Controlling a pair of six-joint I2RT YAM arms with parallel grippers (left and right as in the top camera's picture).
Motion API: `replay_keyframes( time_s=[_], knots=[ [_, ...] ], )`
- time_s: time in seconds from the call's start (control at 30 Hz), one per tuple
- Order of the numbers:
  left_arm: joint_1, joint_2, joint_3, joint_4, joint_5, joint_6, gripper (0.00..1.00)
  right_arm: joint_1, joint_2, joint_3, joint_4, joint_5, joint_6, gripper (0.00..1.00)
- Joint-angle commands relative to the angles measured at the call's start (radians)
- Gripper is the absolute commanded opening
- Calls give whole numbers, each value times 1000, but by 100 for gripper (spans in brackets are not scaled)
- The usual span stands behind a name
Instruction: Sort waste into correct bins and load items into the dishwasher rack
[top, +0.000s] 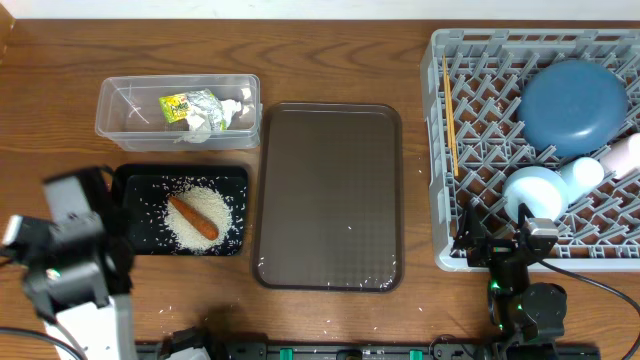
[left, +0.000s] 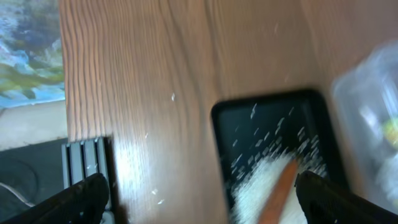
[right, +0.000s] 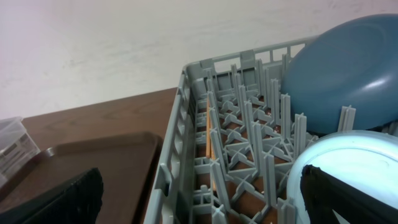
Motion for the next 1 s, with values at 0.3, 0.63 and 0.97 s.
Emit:
replay_keyframes(
  time_s=[0.3,0.63,0.97],
  knots=[
    [-272,-374,-428,108,101,-55,98,9,-9,-4,-1,10,-13,99],
    [-298,-491,-581,616,225,285,98,8,-9,-4,-1,10,-13,99],
    [-298,-593,-818,994,439,666,98,9,-9,-4,-1,10,-13,99]
  ],
)
